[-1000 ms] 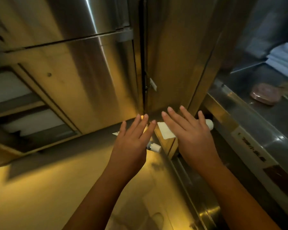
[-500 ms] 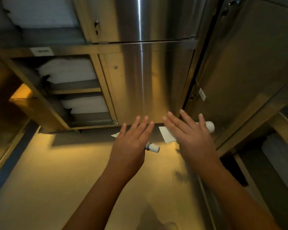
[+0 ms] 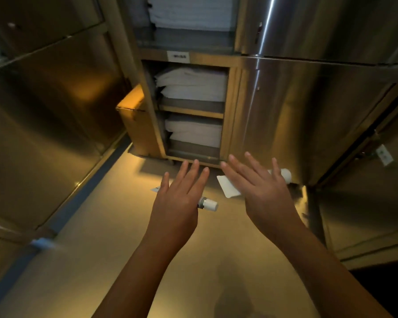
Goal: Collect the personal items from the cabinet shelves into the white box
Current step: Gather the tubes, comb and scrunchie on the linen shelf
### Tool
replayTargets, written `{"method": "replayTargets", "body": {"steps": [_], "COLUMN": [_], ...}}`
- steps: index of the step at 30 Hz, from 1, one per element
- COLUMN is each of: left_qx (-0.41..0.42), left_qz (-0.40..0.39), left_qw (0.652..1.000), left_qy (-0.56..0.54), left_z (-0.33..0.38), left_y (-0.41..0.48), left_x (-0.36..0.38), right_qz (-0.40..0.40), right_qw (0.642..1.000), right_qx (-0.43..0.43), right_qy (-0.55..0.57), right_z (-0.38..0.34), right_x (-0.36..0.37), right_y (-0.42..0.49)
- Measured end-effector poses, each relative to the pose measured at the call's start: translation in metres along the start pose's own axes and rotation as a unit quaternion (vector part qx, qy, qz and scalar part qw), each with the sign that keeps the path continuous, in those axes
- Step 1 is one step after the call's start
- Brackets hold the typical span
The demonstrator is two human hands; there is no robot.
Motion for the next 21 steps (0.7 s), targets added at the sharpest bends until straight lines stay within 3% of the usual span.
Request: {"method": "replayTargets", "body": {"steps": [10,21], "left_qx": [-0.117,-0.169], "left_qz": [0.008,0.015], "left_qw": [0.993,0.985], "left_qy": [0.035,0.029], "left_z": [-0.126,-0.262], "left_y": [-0.031,0.034], "left_x": [-0.022,-0.033], "right_qz": [-0.052,-0.071], "right_qw": [0.992,0.982], "right_qx": [-0.099,-0.155], "right_qy": [0.05,0.084], "right_z": [-0.103,-0.155], "right_x": [0.058,0.12], "right_y": [0.072,0.219]}}
Point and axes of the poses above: each hand's wrist, its own y-axis towards the middle knuckle, its own x-axis out of the palm, z = x × y, the point moved 10 cm from there along y, towards the middle knuckle, and after that the axes turned 3 degrees about -y, right-handed, at the moved point
